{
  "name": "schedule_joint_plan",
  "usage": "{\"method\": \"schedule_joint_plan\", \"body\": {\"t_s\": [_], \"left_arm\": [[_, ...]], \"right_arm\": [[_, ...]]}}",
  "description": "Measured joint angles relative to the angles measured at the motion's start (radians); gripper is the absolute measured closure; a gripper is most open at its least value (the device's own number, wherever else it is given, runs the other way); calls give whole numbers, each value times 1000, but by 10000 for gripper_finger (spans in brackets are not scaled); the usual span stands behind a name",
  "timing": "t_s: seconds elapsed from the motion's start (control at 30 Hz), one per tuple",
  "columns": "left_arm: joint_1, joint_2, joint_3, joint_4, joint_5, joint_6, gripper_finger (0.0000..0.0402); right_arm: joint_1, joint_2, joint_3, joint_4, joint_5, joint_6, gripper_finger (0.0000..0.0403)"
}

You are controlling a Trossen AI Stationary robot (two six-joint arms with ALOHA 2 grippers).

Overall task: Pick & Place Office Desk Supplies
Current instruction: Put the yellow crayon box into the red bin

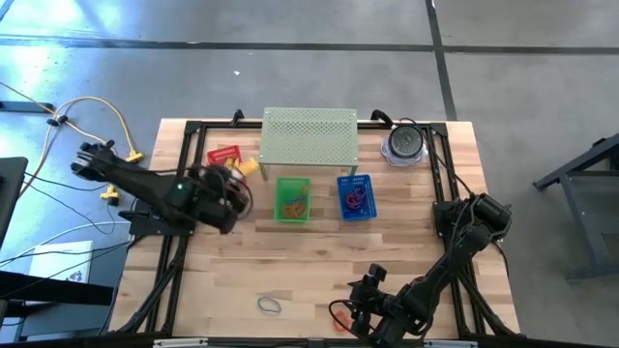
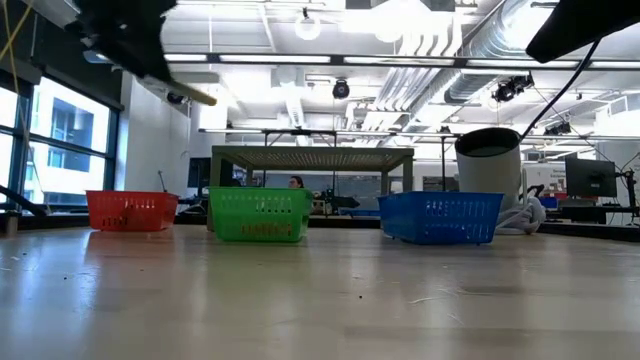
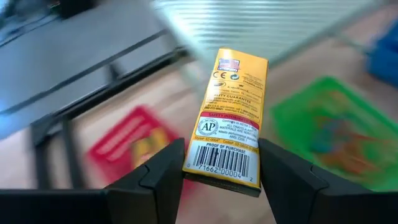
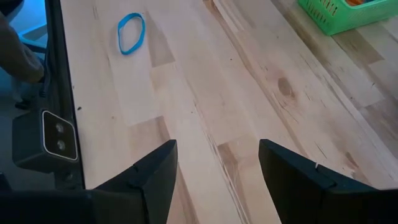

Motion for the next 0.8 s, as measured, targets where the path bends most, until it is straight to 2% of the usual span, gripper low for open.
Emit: {"method": "schedule_joint_plan", "body": {"t_s": [0.13,0.33,0.5,0.67,0.8], "left_arm": [[63,-13,-1,-154,2,-170,221],[168,-2,-38,-147,35,-274,221],[298,1,-113,-147,38,-320,221],[404,1,-210,-45,118,-399,221],[448,1,-272,98,155,-331,221]], "right_arm": [[0,0,0,0,2,0,188],[0,0,0,1,5,0,188],[1,0,0,11,4,-1,188],[4,0,0,13,4,-1,188],[4,0,0,12,4,-3,188]]}}
